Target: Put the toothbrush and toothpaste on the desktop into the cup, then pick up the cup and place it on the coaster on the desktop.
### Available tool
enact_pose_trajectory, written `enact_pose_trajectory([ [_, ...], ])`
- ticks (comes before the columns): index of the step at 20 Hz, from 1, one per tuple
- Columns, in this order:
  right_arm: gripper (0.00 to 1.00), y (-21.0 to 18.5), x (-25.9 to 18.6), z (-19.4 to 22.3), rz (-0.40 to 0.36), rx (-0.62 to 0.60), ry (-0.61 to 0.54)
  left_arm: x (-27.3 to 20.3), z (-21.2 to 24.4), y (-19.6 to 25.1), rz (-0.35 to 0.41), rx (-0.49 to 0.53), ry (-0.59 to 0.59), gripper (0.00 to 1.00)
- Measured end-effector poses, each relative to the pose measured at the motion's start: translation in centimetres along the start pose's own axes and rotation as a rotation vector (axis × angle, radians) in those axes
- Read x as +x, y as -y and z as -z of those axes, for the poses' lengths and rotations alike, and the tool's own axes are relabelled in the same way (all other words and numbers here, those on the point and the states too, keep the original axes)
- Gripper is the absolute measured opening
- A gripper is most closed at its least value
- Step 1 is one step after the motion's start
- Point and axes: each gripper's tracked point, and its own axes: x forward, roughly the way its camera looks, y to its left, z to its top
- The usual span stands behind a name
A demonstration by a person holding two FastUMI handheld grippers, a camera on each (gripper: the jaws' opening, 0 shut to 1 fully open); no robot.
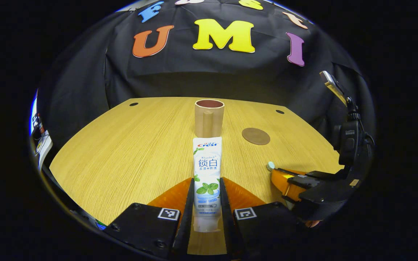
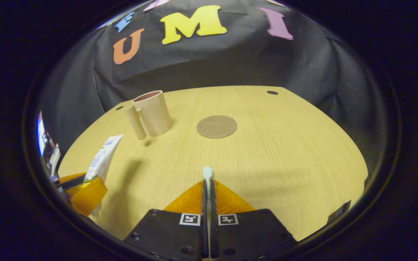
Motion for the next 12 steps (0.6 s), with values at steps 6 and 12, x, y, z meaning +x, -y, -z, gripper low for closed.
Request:
enact_pose_trajectory([
  [6,0.01,0.1,-0.3,-0.2,-0.005,0.022,0.014,-0.1,-0.1,0.0,-0.022,-0.014,-0.005,0.41],
  [12,0.0,-0.3,-3.7,-3.7,-0.014,-0.005,0.177,-0.4,-0.6,0.0,-0.033,-0.026,0.02,0.41],
])
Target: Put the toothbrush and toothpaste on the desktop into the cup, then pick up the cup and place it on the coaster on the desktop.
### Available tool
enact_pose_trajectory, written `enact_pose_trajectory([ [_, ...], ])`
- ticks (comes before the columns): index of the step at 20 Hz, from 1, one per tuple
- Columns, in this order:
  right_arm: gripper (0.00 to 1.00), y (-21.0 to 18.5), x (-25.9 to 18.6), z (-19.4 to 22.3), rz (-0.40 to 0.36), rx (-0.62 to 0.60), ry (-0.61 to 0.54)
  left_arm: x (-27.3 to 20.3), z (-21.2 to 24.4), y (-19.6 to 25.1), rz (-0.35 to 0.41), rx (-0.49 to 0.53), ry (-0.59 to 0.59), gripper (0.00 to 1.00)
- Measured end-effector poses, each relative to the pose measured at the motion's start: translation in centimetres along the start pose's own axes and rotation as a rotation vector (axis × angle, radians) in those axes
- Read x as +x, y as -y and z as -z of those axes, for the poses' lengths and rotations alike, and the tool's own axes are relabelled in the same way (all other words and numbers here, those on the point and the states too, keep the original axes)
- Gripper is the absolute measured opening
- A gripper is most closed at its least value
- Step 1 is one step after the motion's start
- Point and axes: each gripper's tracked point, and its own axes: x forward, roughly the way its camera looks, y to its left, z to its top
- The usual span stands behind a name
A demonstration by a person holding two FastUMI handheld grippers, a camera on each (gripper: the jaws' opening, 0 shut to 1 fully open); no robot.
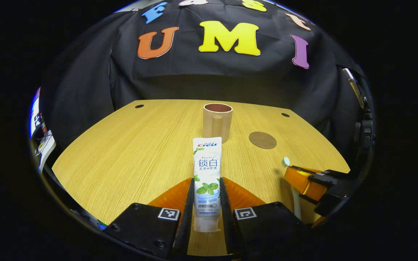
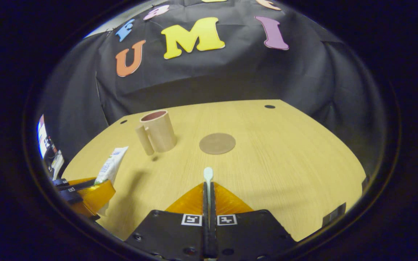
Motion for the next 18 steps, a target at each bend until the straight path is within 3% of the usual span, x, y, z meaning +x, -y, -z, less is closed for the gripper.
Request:
enact_pose_trajectory([
  [3,0.0,-0.5,-2.6,-3.3,-0.008,-0.016,0.137,0.2,-0.3,-0.2,-0.019,-0.011,0.011,0.45],
  [6,0.01,-0.9,-5.2,-5.6,-0.008,-0.039,0.253,-0.3,-1.7,0.1,0.022,-0.029,0.059,0.41],
  [10,0.0,-1.3,-6.7,-6.2,-0.012,-0.047,0.293,-0.3,-2.5,0.0,0.027,-0.03,0.092,0.41],
  [12,0.0,-1.4,-7.4,-6.7,-0.009,-0.06,0.314,-0.6,-3.8,0.6,0.069,-0.03,0.142,0.41],
  [18,0.01,-1.5,-9.4,-8.0,-0.019,-0.062,0.368,-0.6,-10.9,-0.8,0.092,-0.082,0.333,0.41],
])
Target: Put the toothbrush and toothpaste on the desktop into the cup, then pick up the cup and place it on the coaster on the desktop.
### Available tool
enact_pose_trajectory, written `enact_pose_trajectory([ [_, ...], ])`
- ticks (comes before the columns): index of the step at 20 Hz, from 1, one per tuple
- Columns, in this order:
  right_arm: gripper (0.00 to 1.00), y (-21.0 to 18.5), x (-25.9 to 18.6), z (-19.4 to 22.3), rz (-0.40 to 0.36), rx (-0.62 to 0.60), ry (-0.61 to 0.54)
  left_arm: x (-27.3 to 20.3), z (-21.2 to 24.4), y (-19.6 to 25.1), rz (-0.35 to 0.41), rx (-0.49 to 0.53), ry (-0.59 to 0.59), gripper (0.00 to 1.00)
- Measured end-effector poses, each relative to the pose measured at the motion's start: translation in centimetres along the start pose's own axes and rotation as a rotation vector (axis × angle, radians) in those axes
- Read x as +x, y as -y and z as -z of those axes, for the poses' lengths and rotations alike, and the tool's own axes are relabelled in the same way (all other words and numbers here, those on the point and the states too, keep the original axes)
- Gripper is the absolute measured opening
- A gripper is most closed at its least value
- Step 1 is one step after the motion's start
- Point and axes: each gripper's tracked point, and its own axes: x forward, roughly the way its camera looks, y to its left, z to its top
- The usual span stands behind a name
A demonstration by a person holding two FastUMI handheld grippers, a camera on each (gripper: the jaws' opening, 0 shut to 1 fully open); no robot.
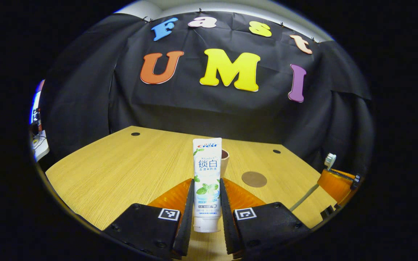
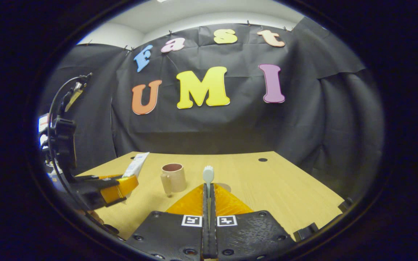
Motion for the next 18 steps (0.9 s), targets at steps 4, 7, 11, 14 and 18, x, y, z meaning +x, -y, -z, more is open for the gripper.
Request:
enact_pose_trajectory([
  [4,0.0,0.2,-0.2,-0.4,-0.008,-0.002,0.007,3.5,-4.7,-0.1,0.049,-0.009,0.086,0.4],
  [7,0.0,0.9,0.1,-0.7,0.001,0.009,0.009,6.7,-7.6,0.1,0.057,0.036,0.126,0.4],
  [11,0.0,1.8,0.1,-0.8,0.009,0.029,0.004,11.4,-8.9,1.2,0.095,0.026,0.137,0.4],
  [14,0.0,2.5,-0.1,-1.3,0.018,0.038,0.011,14.3,-7.2,1.7,0.106,0.051,0.089,0.41],
  [18,0.0,3.4,0.0,-1.5,0.03,0.06,0.011,15.4,-6.2,2.8,0.137,0.003,0.067,0.42],
])
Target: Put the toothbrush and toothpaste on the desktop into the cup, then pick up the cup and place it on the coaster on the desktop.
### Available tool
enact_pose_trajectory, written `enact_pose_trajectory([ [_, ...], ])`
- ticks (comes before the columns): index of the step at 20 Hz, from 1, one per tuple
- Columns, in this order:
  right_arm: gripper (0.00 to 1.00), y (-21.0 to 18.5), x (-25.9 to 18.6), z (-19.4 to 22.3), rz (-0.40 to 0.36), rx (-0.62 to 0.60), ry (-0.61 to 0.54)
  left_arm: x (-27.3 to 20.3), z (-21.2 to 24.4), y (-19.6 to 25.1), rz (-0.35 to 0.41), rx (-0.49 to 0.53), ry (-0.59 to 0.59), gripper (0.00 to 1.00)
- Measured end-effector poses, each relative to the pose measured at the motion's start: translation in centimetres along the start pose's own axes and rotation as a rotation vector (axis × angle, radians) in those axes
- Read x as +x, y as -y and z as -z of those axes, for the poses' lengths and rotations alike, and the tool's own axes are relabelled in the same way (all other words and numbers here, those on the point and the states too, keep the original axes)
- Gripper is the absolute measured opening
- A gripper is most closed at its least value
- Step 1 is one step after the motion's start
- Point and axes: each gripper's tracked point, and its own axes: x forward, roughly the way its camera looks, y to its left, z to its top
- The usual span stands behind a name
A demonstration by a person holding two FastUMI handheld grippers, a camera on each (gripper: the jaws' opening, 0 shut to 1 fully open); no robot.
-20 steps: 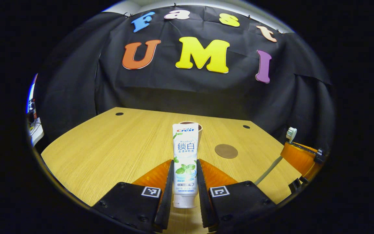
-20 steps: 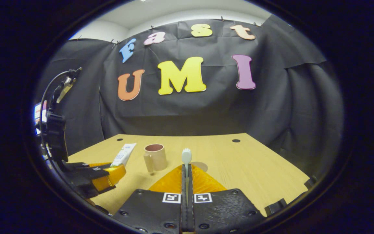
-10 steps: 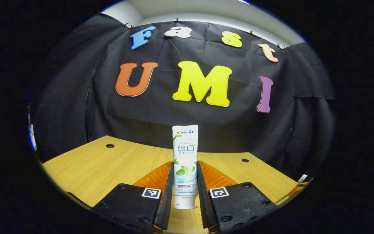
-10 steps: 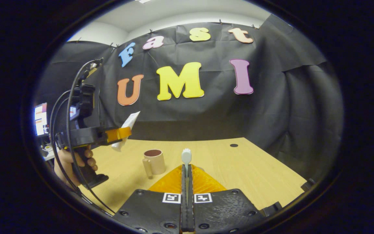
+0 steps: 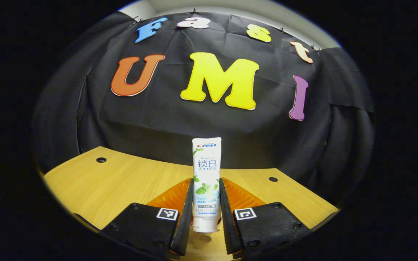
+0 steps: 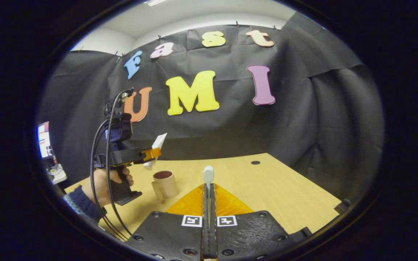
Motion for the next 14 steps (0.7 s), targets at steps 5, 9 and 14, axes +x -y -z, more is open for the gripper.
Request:
enact_pose_trajectory([
  [5,0.0,0.1,0.2,-0.4,0.002,-0.007,0.006,0.1,0.4,-0.7,-0.037,0.035,-0.014,0.44],
  [9,0.0,-0.3,0.3,-0.1,-0.009,-0.014,-0.003,0.4,0.7,-1.3,-0.049,0.036,-0.018,0.45],
  [14,0.01,-0.1,0.3,0.0,-0.005,-0.009,-0.009,1.4,1.8,-2.2,-0.084,0.075,-0.054,0.46],
])
